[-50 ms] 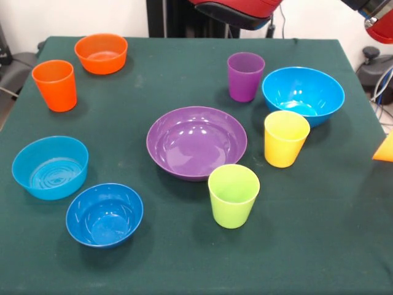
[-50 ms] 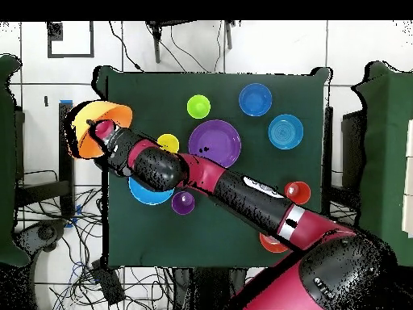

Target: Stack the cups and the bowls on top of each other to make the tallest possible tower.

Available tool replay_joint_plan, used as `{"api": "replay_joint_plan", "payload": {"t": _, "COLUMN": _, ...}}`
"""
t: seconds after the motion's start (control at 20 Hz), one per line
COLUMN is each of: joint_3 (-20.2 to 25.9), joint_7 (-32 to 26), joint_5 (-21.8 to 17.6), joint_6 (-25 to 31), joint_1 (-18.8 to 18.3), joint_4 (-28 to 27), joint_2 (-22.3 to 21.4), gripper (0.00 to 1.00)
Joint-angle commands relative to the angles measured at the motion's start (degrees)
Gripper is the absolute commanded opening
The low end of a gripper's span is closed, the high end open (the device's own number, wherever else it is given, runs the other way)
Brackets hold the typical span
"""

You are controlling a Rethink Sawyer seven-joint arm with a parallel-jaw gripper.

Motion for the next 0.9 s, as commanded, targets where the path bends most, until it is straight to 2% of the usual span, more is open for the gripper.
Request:
{"api": "replay_joint_plan", "payload": {"t": 0.05, "joint_3": 0.47, "joint_7": -0.11, "joint_5": -3.37, "joint_6": 3.10, "joint_1": 1.31, "joint_4": -6.00, "joint_2": 3.62, "gripper": 0.00}}
{"api": "replay_joint_plan", "payload": {"t": 0.5, "joint_3": 1.29, "joint_7": -5.06, "joint_5": -7.64, "joint_6": 5.86, "joint_1": 0.11, "joint_4": -10.10, "joint_2": 10.36, "gripper": 0.00}}
{"api": "replay_joint_plan", "payload": {"t": 0.75, "joint_3": 1.31, "joint_7": -6.65, "joint_5": -8.65, "joint_6": 9.19, "joint_1": -0.37, "joint_4": -12.32, "joint_2": 11.08, "gripper": 0.00}}
{"api": "replay_joint_plan", "payload": {"t": 0.9, "joint_3": 1.19, "joint_7": -6.64, "joint_5": -8.67, "joint_6": 10.90, "joint_1": -0.53, "joint_4": -12.97, "joint_2": 10.04, "gripper": 0.00}}
